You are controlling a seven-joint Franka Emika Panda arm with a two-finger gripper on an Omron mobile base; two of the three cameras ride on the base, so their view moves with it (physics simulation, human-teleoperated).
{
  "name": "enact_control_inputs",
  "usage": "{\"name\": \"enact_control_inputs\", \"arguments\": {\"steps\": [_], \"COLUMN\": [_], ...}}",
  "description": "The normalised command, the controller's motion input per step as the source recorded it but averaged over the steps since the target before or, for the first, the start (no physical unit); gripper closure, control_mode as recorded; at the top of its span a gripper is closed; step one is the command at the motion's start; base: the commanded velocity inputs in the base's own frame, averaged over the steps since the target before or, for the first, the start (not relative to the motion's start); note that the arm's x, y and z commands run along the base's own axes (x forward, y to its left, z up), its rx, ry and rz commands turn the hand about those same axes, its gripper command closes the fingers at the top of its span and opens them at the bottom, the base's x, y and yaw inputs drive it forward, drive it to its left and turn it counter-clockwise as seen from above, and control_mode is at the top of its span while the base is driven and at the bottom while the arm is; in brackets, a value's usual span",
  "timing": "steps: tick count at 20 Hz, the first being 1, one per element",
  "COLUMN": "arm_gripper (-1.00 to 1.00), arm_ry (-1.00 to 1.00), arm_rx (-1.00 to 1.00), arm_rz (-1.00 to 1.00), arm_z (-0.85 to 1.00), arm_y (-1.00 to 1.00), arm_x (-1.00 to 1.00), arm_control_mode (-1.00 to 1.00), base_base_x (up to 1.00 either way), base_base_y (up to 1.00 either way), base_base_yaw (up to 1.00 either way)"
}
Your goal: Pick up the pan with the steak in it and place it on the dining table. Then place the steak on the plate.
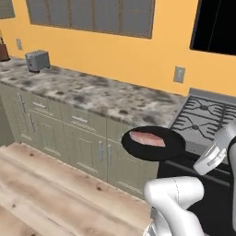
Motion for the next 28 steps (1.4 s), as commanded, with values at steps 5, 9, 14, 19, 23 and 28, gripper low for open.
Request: {"name": "enact_control_inputs", "arguments": {"steps": [5,9,14,19,23,28], "arm_gripper": [1.0,1.0,1.0,1.0,1.0,1.0], "arm_ry": [0.0,0.0,0.0,0.0,0.0,0.0], "arm_rx": [0.0,0.0,0.0,0.0,0.0,0.0], "arm_rz": [0.0,0.0,0.0,0.0,0.0,0.0], "arm_z": [0.0,0.0,0.0,0.0,0.0,0.0], "arm_y": [0.0,0.0,0.0,0.0,0.0,0.0], "arm_x": [0.0,0.0,0.0,0.0,0.0,0.0], "arm_control_mode": [1.0,1.0,1.0,1.0,1.0,1.0], "base_base_x": [0.0,0.0,0.0,0.0,0.0,-0.05], "base_base_y": [0.0,0.0,0.0,-0.03,-0.09,-0.27], "base_base_yaw": [0.5,0.5,0.5,0.5,0.48,0.43]}}
